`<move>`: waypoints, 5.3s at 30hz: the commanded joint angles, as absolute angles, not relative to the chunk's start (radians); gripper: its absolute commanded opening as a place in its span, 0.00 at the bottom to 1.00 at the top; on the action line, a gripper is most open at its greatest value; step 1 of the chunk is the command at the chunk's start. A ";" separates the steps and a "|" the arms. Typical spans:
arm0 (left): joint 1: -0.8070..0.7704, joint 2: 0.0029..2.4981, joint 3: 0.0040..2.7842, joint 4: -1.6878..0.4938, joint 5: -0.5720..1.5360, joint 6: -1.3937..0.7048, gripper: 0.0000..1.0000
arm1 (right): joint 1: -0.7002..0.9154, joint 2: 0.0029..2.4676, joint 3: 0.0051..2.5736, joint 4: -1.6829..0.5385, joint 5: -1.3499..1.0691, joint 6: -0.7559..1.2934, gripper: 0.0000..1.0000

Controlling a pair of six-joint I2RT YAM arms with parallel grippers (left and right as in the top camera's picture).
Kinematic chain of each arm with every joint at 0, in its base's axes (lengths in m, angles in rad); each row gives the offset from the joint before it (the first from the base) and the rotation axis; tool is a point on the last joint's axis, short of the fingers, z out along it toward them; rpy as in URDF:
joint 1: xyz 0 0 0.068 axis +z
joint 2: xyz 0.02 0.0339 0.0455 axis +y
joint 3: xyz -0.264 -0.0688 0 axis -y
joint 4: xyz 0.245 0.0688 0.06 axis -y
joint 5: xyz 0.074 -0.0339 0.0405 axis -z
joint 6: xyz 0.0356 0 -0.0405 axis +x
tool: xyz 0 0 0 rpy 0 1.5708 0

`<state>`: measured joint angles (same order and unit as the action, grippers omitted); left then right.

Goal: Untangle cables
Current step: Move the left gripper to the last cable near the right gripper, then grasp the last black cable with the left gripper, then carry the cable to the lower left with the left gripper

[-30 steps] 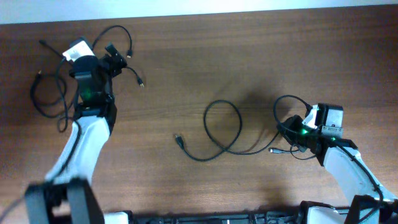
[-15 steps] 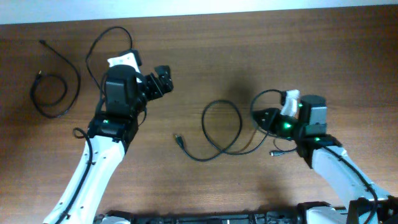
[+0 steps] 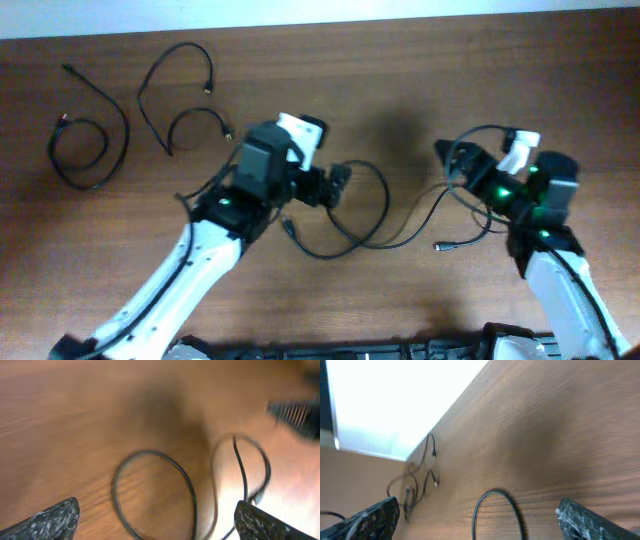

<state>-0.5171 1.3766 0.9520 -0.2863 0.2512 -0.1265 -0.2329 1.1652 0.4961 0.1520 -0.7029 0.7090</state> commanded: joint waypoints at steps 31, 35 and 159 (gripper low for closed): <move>-1.018 1.902 0.952 0.167 -0.006 -0.208 0.37 | -0.433 1.108 0.507 -0.196 -0.775 0.519 0.99; -1.018 1.902 0.952 0.163 -0.094 -0.209 0.06 | -0.433 1.108 0.507 -0.215 -0.775 0.480 0.99; 0.501 1.341 0.931 -0.511 -0.676 -1.088 0.00 | -0.433 1.108 0.507 -0.378 -0.668 0.419 0.99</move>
